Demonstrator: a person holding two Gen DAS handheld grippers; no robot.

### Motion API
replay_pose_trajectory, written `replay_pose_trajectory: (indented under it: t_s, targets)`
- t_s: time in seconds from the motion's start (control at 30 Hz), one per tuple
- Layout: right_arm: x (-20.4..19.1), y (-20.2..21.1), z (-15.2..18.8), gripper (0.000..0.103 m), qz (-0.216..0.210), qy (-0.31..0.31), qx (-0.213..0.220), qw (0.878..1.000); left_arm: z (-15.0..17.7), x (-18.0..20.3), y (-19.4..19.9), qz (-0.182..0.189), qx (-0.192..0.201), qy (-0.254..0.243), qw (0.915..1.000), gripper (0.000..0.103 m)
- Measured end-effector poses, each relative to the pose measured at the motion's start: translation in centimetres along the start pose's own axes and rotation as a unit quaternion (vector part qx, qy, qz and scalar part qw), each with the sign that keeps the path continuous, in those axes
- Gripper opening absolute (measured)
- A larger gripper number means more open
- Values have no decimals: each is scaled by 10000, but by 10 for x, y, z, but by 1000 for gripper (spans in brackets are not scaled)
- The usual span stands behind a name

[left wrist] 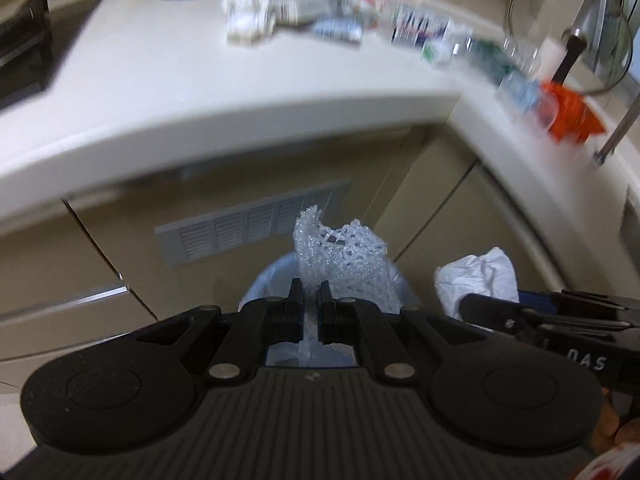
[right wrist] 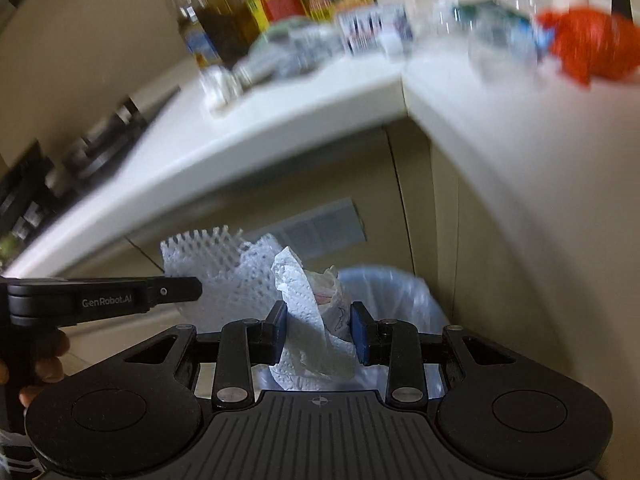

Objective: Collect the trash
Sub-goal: 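Carry the tissue and mesh net down over the trash bin with both tools, then open both tools to drop the tissue and mesh net into the bin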

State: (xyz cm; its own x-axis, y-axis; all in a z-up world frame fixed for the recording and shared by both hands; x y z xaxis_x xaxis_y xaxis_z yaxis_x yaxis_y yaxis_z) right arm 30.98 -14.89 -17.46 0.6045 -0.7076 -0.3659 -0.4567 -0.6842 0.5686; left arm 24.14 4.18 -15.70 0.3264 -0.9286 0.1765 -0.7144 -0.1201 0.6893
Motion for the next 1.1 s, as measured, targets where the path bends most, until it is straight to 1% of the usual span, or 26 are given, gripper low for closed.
replay_pose_trajectory:
  t_s: [0.17, 0.27, 0.4, 0.63, 0.7, 0.77, 0.83, 1.1]
  targets:
    - [14, -43, 35, 33, 318, -26, -264, 9991, 30, -6, -42, -1, -342, -136, 9993, 5]
    - [25, -59, 50, 33, 485, -120, -341, 9982, 44, -9, -68, 27, -519, -179, 9985, 5]
    - [38, -74, 63, 33, 605, -204, -328, 9974, 59, -9, -97, 24, -741, -292, 9968, 5]
    - [54, -96, 75, 33, 749, -327, -403, 9958, 79, -11, -133, 46, -985, -391, 9944, 7]
    - [56, -99, 78, 33, 797, -324, -409, 9955, 83, -10, -141, 16, -1001, -420, 9941, 11]
    - [58, -103, 79, 33, 825, -348, -410, 9951, 85, -10, -147, 30, -1011, -472, 9937, 23]
    - [58, -103, 78, 33, 849, -372, -413, 9948, 87, -10, -149, 29, -1002, -511, 9936, 32]
    - [56, -105, 77, 33, 849, -381, -498, 9944, 85, -15, -139, 42, -944, -501, 9943, 32]
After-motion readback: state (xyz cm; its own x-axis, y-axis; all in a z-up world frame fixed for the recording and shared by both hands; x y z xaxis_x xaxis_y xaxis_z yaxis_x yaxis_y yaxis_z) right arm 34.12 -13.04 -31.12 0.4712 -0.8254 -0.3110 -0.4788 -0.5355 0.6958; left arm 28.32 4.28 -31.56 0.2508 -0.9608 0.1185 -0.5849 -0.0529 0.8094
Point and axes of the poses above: each gripper's, at about its wrist camera, not at the fingertips, and y roughly against the way its jaws point, x to its right, z to its underside, the point moved 2 cm from there along -y, roughly the way its jaws point, and after that the axes turned 11 degrees about x, right-handed, at the moved point
